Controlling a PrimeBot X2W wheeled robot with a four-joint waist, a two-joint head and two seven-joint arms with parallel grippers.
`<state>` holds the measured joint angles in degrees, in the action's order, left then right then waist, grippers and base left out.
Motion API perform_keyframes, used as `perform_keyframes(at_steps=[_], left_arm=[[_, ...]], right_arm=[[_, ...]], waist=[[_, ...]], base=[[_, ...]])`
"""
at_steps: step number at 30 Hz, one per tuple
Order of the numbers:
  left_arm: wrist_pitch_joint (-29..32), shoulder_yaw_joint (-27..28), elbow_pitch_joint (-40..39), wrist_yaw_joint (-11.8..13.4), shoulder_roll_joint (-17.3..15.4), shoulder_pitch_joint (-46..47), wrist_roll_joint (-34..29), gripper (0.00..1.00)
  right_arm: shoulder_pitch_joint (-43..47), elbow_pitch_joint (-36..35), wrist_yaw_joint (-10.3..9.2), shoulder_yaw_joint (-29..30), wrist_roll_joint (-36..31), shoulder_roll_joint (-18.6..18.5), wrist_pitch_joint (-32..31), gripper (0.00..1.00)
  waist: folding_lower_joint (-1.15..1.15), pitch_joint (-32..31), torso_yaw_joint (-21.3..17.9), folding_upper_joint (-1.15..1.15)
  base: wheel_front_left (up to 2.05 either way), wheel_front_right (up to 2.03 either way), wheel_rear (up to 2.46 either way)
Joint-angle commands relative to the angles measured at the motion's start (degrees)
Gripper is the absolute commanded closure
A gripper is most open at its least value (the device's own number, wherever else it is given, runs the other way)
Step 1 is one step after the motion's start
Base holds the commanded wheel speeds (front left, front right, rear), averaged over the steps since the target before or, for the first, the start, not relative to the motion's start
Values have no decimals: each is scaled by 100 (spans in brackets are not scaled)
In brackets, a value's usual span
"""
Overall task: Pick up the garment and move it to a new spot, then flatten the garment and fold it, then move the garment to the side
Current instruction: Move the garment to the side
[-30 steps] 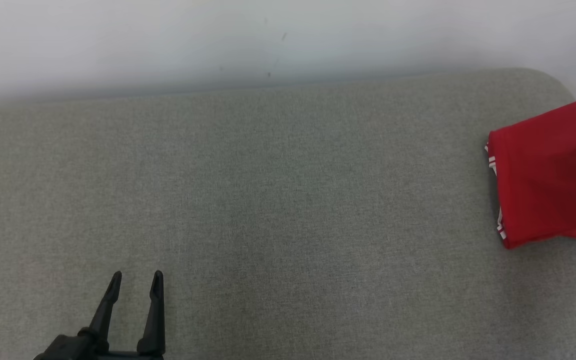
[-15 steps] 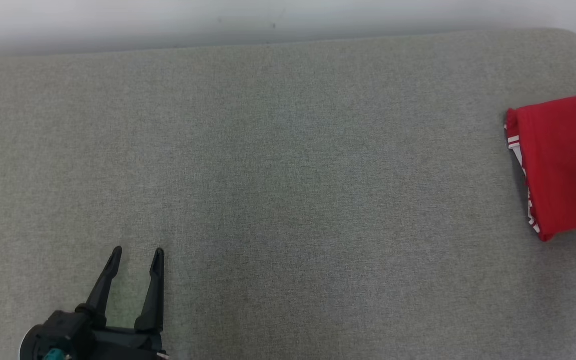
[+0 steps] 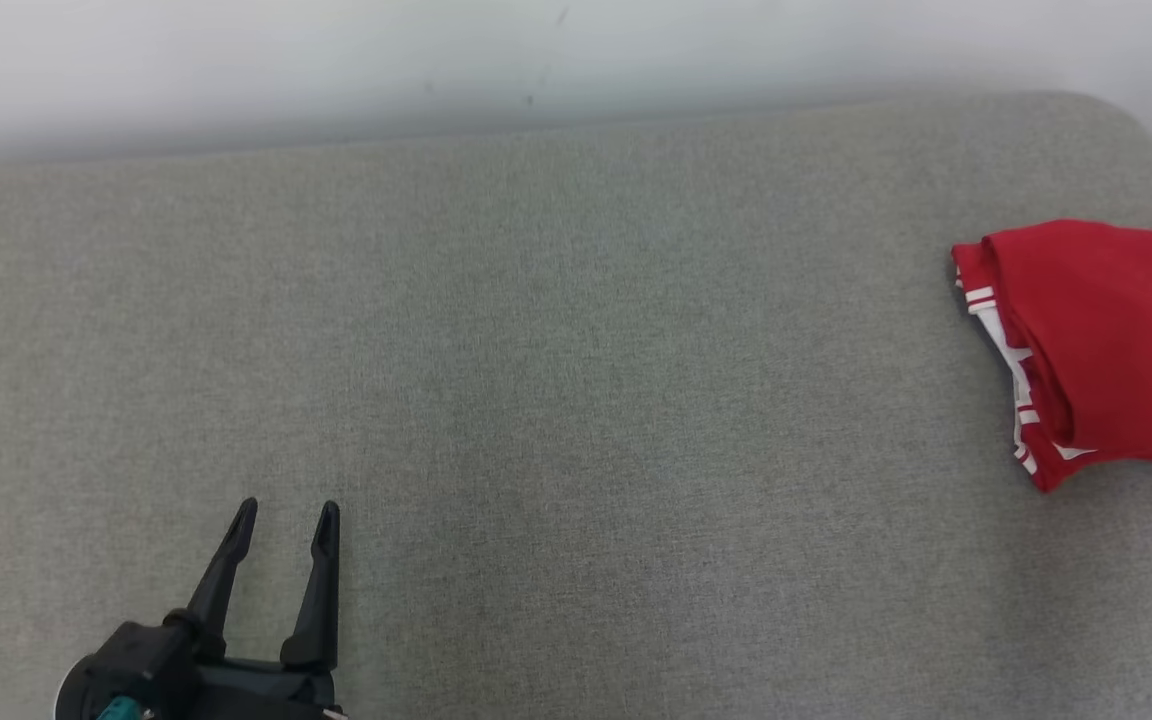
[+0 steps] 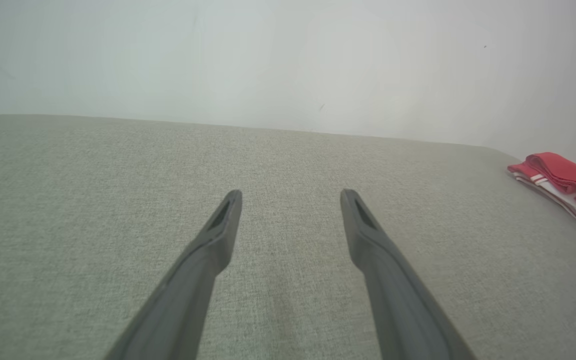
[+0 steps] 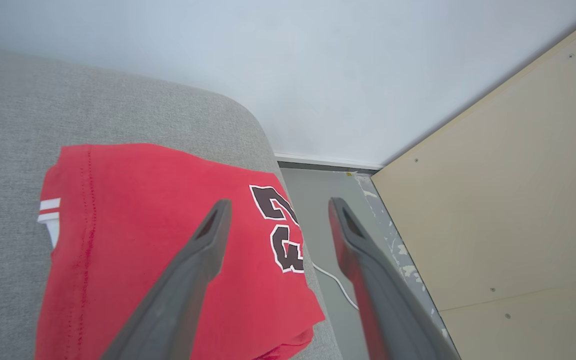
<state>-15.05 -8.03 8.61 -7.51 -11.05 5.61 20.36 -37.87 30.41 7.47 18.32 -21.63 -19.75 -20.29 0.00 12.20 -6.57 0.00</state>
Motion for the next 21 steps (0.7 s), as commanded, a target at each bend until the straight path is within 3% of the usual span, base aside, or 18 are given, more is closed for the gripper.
perform_keyframes(at_steps=[1,8,21], left_arm=[[-17,32,13,7,63,-147,103,0],[-18,496,151,7,362,-465,124,0],[-17,1015,162,22,623,-782,-64,0]], right_arm=[[205,-57,7,-120,185,56,158,0],[919,-407,7,-647,1439,516,786,0],[2714,-1313,7,-1291,2958,1289,1810,0]], waist=[[0,-324,-32,0],[0,-1030,-41,0],[0,-1583,256,0]], base=[[0,0,0],[0,0,0],[0,0,0]])
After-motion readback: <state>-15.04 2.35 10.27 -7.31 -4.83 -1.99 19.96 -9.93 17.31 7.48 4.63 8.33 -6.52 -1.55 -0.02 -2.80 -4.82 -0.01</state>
